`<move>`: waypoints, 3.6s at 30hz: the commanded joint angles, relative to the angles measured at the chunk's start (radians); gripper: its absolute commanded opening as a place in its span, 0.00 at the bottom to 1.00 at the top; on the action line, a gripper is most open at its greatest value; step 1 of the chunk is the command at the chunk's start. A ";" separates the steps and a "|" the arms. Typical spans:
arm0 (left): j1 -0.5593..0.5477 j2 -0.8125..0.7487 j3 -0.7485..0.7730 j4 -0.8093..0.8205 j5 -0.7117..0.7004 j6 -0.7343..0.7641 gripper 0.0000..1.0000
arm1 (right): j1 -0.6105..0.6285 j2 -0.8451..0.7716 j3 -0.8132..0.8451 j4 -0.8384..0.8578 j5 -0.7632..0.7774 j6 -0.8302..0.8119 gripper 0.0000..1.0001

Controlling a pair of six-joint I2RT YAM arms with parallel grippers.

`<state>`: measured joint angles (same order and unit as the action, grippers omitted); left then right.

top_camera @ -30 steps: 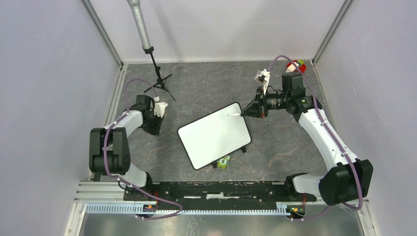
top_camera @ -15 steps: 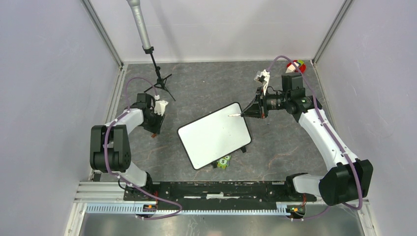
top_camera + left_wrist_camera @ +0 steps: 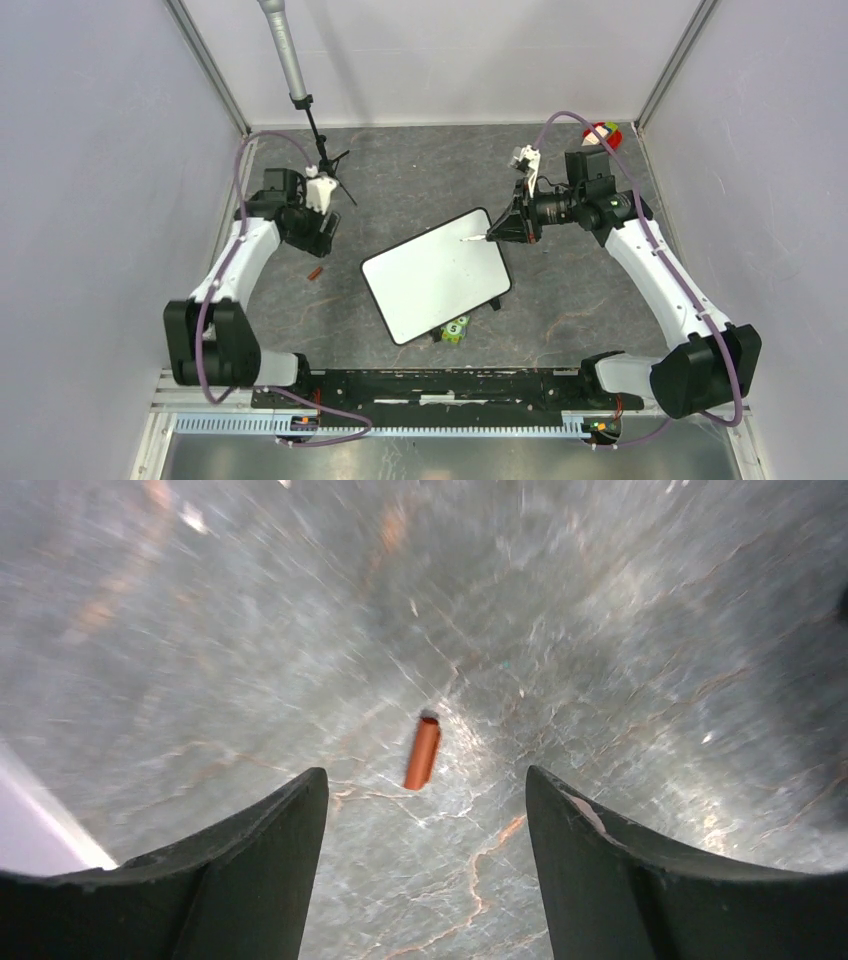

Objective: Write a sentence on the whiteboard
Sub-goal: Place the pen cap at the center of the board, then write a sentence on the whiteboard.

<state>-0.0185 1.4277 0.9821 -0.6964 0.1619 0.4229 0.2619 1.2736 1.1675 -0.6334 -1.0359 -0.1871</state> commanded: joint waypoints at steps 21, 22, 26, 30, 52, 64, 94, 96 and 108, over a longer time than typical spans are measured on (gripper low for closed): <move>0.000 -0.375 0.108 -0.151 0.494 -0.147 0.99 | 0.217 0.150 0.314 -0.150 0.232 -0.199 0.00; 0.000 -0.366 0.110 -0.167 0.515 -0.133 0.99 | 0.217 0.157 0.317 -0.156 0.230 -0.210 0.00; 0.000 -0.324 0.121 -0.260 0.649 -0.041 0.97 | 0.228 0.163 0.314 -0.170 0.242 -0.253 0.00; 0.001 -0.336 0.120 -0.260 0.681 -0.049 0.95 | 0.261 0.138 0.282 -0.115 0.278 -0.251 0.00; 0.000 -0.179 0.119 -0.178 0.738 -0.136 0.63 | 0.450 0.035 0.056 0.233 0.431 -0.124 0.00; -0.045 -0.063 0.124 -0.203 0.819 -0.081 0.50 | 0.474 0.026 0.017 0.224 0.418 -0.140 0.00; -0.226 0.137 0.241 -0.350 0.776 0.088 0.03 | 0.474 -0.016 -0.018 0.177 0.402 -0.189 0.00; -0.225 0.140 0.253 -0.389 0.766 0.128 0.03 | 0.474 -0.017 -0.019 0.175 0.400 -0.189 0.00; -0.221 0.105 0.260 -0.488 0.710 0.252 0.03 | 0.487 -0.003 -0.018 0.170 0.382 -0.183 0.00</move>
<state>-0.2230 1.5444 1.2217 -1.0538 0.9382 0.5346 0.7364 1.2839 1.1477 -0.4694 -0.6315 -0.3645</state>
